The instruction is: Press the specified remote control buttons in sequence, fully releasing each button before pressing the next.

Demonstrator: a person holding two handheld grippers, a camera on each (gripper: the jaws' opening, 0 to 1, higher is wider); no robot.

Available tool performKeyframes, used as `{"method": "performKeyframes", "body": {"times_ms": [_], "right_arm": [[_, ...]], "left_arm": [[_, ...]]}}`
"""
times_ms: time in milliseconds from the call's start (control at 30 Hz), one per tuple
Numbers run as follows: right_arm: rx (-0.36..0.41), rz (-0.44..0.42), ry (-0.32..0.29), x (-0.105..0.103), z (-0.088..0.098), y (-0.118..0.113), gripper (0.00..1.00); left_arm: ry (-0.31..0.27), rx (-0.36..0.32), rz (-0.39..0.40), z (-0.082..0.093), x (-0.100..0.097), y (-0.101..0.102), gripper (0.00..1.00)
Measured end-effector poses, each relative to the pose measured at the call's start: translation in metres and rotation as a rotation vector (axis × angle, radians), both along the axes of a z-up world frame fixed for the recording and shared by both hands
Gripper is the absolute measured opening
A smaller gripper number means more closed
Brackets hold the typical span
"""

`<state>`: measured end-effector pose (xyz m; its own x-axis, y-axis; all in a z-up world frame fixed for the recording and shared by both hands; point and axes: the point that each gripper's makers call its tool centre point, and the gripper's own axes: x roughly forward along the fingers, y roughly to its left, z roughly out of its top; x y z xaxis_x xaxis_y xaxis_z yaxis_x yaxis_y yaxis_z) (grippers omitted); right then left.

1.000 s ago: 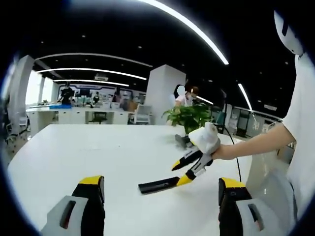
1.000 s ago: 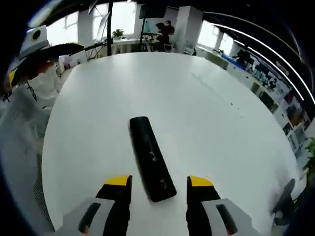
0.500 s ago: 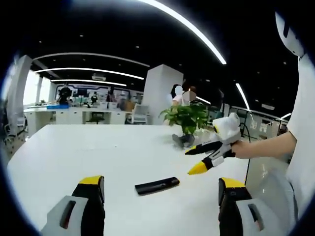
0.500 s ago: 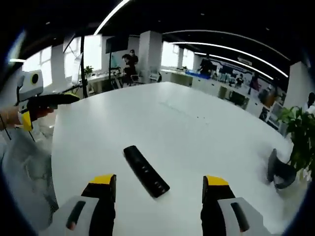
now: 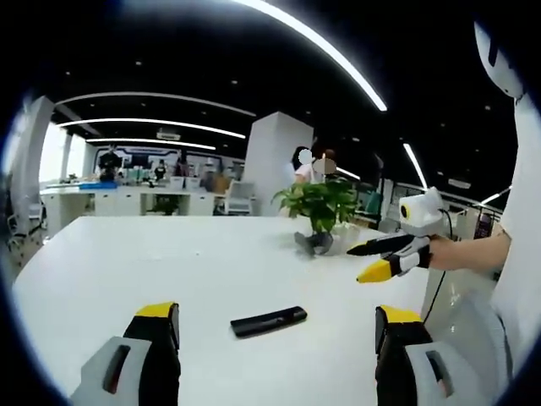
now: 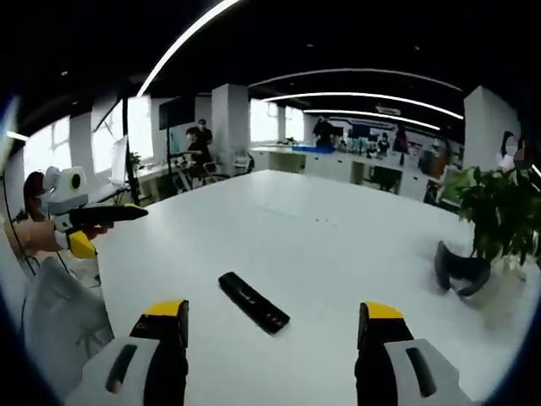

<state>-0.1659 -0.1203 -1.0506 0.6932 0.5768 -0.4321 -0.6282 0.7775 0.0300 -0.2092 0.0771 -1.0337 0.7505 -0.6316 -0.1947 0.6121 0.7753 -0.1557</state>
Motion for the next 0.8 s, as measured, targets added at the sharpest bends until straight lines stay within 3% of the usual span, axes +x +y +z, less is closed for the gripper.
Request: {"method": "performKeyframes", "body": {"times_ms": [800], "right_arm": [[0.180,-0.201,-0.045,-0.034,0.020,-0.038,0.99]], "left_arm": [[-0.003,-0.026,0.053,0.003,-0.009,0.008,1.00]]}}
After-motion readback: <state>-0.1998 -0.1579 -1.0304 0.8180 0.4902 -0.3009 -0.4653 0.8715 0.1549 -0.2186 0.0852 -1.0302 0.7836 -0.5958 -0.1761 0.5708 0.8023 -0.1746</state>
